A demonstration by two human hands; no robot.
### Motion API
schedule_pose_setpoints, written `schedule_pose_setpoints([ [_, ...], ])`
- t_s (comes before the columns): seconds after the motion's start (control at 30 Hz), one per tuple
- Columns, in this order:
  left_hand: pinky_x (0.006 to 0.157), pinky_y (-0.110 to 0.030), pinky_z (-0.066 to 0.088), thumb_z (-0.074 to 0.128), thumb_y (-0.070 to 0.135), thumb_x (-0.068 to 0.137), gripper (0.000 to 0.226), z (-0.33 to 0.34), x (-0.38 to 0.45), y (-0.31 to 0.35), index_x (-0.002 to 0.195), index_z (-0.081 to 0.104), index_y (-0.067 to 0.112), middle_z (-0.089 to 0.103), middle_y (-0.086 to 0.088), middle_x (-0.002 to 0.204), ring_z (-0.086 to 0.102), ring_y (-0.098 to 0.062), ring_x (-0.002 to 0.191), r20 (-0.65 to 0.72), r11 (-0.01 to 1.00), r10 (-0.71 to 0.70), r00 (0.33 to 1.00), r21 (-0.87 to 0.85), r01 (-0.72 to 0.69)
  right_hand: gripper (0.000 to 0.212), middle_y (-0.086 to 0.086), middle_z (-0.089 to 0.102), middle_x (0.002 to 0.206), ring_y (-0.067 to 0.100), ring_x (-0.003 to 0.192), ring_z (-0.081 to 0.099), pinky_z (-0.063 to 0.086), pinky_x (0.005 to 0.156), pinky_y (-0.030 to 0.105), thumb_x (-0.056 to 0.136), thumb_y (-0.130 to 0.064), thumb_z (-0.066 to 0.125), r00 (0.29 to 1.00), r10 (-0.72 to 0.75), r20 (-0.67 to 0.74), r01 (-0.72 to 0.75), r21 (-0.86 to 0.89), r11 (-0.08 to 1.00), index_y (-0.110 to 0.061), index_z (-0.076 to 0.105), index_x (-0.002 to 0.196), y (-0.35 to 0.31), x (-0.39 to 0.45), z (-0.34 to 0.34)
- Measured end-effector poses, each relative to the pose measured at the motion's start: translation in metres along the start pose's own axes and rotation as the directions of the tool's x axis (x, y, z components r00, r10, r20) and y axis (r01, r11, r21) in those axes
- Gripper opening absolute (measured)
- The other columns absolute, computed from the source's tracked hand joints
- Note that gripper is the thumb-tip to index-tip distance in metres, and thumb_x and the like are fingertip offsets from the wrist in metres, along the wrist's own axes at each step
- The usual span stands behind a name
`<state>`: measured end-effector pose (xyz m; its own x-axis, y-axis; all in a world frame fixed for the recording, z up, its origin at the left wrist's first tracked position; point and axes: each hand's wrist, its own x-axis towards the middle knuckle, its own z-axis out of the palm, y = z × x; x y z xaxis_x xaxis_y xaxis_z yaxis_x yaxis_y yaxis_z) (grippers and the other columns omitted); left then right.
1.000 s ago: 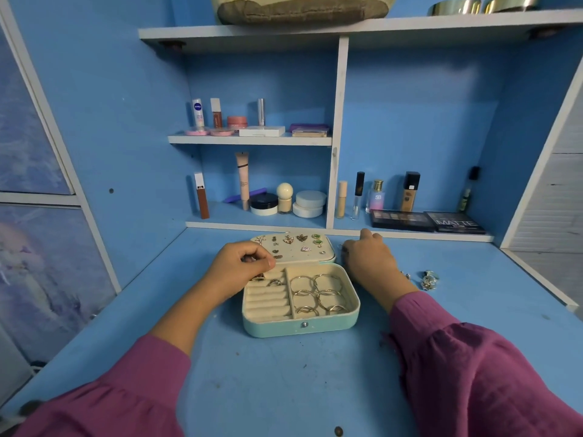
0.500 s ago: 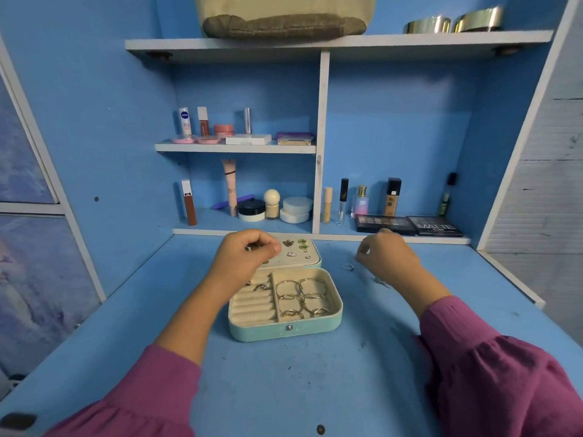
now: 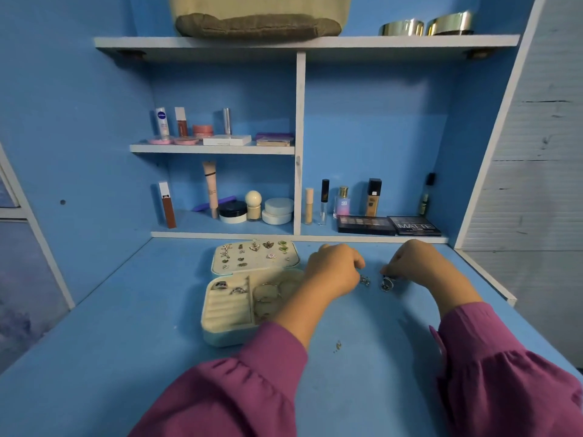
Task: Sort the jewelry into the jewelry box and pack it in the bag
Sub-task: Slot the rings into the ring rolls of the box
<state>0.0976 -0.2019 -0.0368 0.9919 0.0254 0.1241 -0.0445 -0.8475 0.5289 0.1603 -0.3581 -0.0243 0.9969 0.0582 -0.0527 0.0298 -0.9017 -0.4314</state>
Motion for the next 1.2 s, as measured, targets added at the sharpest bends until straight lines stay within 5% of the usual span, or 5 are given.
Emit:
schedule_pose_setpoints([
  [0.23,0.089,-0.034,0.039,0.054,0.012,0.092,0.035,0.018,-0.003,0.011,0.119,0.064,0.030,0.062,-0.008,0.115,0.045,-0.029,0.114,-0.028,0.935,0.110,0.994,0.343,-0.094,0.027,0.009,0.050,0.067,0.021,0.062,0.043,0.033,0.055,0.026,0.076,-0.029,0.074,0.999,-0.022,0.046,0.023,-0.019,1.000,-0.003,0.067,0.073,-0.004,-0.003,0.003],
  [0.53,0.077,-0.034,0.048,0.054,0.023,0.095,0.017,-0.002,-0.010,0.007,0.100,0.066,0.013,0.066,-0.009,0.101,0.060,-0.029,0.095,-0.018,1.000,-0.003,1.000,0.011,0.003,0.020,0.010,0.054,0.068,0.024,0.060,0.043,0.031,0.053,0.026,0.087,-0.019,0.056,0.998,-0.036,-0.050,0.044,0.163,0.986,-0.005,0.062,0.074,-0.012,-0.001,0.008],
  [0.7,0.083,-0.039,0.053,0.053,0.021,0.094,0.008,-0.032,-0.014,-0.015,0.092,0.060,0.018,0.068,-0.006,0.095,0.065,-0.021,0.088,-0.074,0.960,-0.037,0.997,-0.281,0.015,0.020,0.014,0.065,0.080,0.018,0.061,0.055,0.041,0.056,0.026,0.094,-0.012,0.051,0.990,-0.140,0.018,0.064,0.826,0.559,-0.003,0.061,0.080,-0.023,-0.013,0.008],
  [0.83,0.078,-0.038,0.051,0.054,0.016,0.095,0.011,-0.062,-0.026,-0.046,0.087,0.060,0.020,0.069,-0.001,0.082,0.064,-0.008,0.073,-0.071,0.916,-0.046,0.996,-0.400,0.014,0.018,0.014,0.068,0.077,0.013,0.054,0.058,0.049,0.055,0.021,0.095,-0.012,0.052,0.957,-0.206,0.204,-0.143,0.950,0.277,0.001,0.062,0.085,-0.033,-0.018,0.012],
  [1.2,0.073,-0.014,0.051,0.071,0.000,0.079,0.018,-0.130,-0.083,-0.126,0.093,0.074,0.012,0.075,-0.002,0.080,0.068,-0.008,0.077,0.129,0.882,-0.057,0.990,-0.459,0.111,0.010,0.017,0.068,0.086,0.016,0.064,0.060,0.053,0.057,0.019,0.096,-0.010,0.051,0.899,-0.363,0.243,-0.129,0.942,0.310,-0.007,0.060,0.098,-0.063,-0.040,0.030],
])
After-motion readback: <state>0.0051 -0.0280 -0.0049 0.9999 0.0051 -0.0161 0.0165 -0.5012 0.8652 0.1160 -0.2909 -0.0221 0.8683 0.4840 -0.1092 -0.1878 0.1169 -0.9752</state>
